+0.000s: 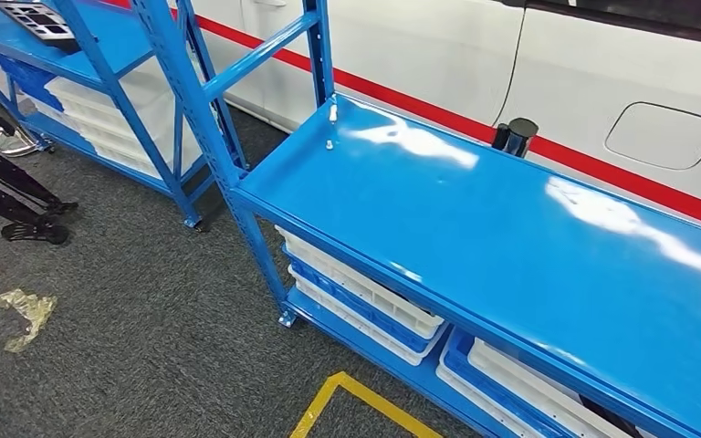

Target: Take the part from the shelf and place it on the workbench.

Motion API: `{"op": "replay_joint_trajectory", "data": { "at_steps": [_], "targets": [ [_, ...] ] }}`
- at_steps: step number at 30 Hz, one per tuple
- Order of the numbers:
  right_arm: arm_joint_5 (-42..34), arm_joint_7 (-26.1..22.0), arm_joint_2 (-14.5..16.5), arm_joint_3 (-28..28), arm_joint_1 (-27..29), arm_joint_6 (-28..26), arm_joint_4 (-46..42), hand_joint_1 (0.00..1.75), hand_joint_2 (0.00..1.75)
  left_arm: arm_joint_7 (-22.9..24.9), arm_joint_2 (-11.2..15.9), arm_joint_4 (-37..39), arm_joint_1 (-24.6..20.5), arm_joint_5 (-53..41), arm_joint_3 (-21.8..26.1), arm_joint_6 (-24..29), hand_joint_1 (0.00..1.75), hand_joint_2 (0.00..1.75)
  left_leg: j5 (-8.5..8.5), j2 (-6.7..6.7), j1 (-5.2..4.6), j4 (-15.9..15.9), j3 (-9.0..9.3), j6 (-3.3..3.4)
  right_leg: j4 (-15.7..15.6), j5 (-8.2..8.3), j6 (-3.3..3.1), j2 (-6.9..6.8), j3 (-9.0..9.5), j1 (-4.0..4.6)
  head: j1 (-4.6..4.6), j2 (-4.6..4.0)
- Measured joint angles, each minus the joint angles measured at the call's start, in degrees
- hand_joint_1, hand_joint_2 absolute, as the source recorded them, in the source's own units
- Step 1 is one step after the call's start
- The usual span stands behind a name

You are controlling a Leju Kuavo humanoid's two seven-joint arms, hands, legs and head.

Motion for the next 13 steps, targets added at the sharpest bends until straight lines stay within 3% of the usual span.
{"op": "replay_joint_trajectory", "data": {
  "at_steps": [2,3,4,6,8,9,11,13],
  "targets": [
    [1.0,0.6,0.7,0.9,0.0,0.1,0.7,0.0,0.0,0.2,0.8,2.6,0.1,-0.8,0.0,0.8,0.0,1.75,-1.74,-0.06,-0.5,6.6,-4.04,0.59,0.0,-0.32,-0.93,-0.03,0.27,0.92,-0.15,0.0],
    [1.3,1.0,1.1,1.3,0.1,0.2,1.0,0.0,0.0,0.3,1.1,3.8,0.2,-1.2,0.0,1.1,0.0,1.75,-1.07,-0.07,-0.77,7.3,-4.85,0.98,0.0,-0.48,-1.23,-0.02,0.52,1.36,-0.16,0.0],
    [1.6,1.3,1.5,1.7,0.1,0.3,1.2,0.0,0.0,0.4,1.4,4.9,0.3,-1.6,0.0,1.3,0.0,1.75,0.67,-0.07,-1.1,5.8,-4.56,1.54,0.0,-0.66,-1.49,0.0,0.85,1.72,-0.2,0.0],
    [2.1,1.7,2.2,2.3,0.2,0.7,1.7,0.0,0.0,0.5,2.0,6.9,0.3,-2.5,-0.1,1.8,0.0,1.75,4.73,-0.02,-1.9,-0.8,-1.99,3.03,0.0,-1.04,-1.85,0.03,1.39,2.3,-0.24,0.0],
    [2.6,2.0,2.7,2.9,0.2,1.2,2.0,0.0,0.0,0.7,2.7,8.5,0.1,-3.3,-0.3,2.3,0.0,1.75,6.28,0.2,-2.48,-5.9,0.24,3.68,0.1,-1.44,-1.7,0.04,1.44,2.79,-0.2,0.0],
    [2.8,2.1,2.9,3.2,0.2,1.3,2.2,0.0,0.0,0.8,2.9,9.4,0.0,-3.6,-0.3,2.7,0.0,1.75,6.25,0.28,-2.65,-7.0,0.76,3.52,0.1,-1.65,-1.59,0.01,1.36,2.91,-0.21,0.01],
    [3.3,2.5,3.0,3.7,0.3,1.5,2.4,0.0,0.0,1.0,3.4,11.0,-0.1,-4.1,-0.4,3.4,0.0,1.75,6.38,0.26,-2.78,-7.6,1.08,2.35,0.0,-1.82,-1.53,-0.08,1.4,2.75,-0.22,0.01],
    [3.7,2.9,3.2,4.1,0.3,1.6,2.5,0.0,0.0,1.0,3.7,12.2,-0.1,-4.5,-0.5,3.8,0.0,1.75,6.48,0.22,-2.82,-7.7,1.19,1.71,-0.1,-1.84,-1.61,-0.11,1.5,2.66,-0.23,0.01]
  ]
}}
